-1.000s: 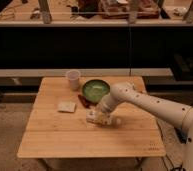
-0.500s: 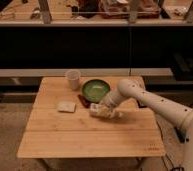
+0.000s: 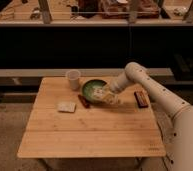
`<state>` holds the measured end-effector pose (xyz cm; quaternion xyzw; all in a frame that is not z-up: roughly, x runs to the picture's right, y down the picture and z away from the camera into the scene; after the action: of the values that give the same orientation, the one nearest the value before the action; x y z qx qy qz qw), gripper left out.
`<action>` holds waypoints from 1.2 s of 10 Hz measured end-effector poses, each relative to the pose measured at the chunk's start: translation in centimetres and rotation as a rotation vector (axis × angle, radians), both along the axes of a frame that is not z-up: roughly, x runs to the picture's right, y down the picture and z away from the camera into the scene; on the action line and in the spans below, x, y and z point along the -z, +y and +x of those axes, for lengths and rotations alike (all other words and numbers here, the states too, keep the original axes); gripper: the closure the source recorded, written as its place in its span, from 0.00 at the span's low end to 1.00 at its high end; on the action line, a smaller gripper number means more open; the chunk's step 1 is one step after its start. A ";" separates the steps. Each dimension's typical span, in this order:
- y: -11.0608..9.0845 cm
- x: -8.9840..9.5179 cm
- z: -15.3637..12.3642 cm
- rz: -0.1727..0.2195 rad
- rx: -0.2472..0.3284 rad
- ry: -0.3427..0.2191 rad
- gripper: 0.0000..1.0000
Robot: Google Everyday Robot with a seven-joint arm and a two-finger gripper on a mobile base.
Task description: Place the bottle in the ceramic bowl
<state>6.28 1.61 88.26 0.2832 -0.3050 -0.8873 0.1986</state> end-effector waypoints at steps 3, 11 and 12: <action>-1.7 -2.0 -0.9 0.005 -0.027 -0.013 0.96; -1.7 -2.6 -1.0 -0.018 -0.062 -0.007 0.40; -1.7 -2.7 -0.4 -0.018 -0.071 -0.002 0.40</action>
<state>5.90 -0.10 90.98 0.2929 -0.3032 -0.8766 0.2321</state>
